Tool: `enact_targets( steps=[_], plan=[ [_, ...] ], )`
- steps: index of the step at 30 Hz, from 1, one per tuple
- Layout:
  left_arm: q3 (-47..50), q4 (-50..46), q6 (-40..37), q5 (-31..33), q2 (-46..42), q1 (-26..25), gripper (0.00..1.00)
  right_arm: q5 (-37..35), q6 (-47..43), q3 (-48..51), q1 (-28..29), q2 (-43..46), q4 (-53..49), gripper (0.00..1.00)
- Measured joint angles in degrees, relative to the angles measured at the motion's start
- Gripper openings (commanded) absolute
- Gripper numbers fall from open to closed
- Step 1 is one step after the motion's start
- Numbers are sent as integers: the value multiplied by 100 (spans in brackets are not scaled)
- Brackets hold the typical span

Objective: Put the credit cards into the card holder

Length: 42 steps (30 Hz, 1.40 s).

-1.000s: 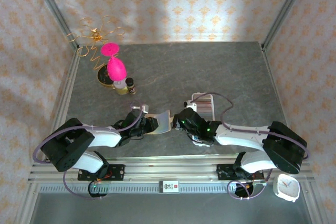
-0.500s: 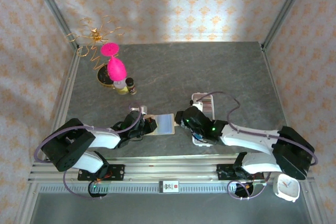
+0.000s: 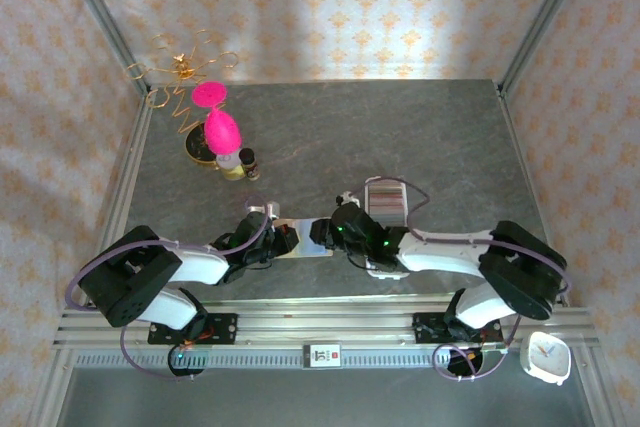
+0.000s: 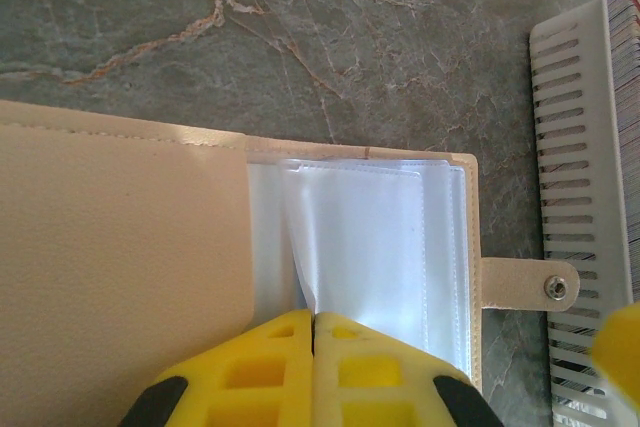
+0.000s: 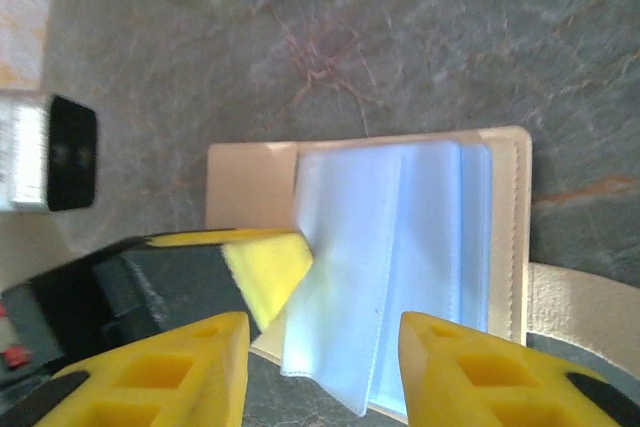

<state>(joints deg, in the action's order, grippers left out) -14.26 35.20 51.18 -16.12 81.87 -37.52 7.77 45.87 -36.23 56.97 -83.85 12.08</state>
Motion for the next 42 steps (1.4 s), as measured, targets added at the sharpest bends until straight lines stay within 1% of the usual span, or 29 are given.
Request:
enact_targets(
  steps=[8,11,18,31,42],
  plan=[
    [42,70,2,0,-2,0,0,256,221,-52,7,-511,348,33],
    [74,136,4,0,-2,0,0,323,280,-50,11,-603,496,27],
    [94,173,4,-2,-2,0,0,365,348,-48,11,-828,553,28],
    [160,282,46,-13,-2,0,0,367,367,13,39,-868,560,27],
    [199,358,133,-24,-2,0,0,409,365,7,44,-997,713,24]
  ],
)
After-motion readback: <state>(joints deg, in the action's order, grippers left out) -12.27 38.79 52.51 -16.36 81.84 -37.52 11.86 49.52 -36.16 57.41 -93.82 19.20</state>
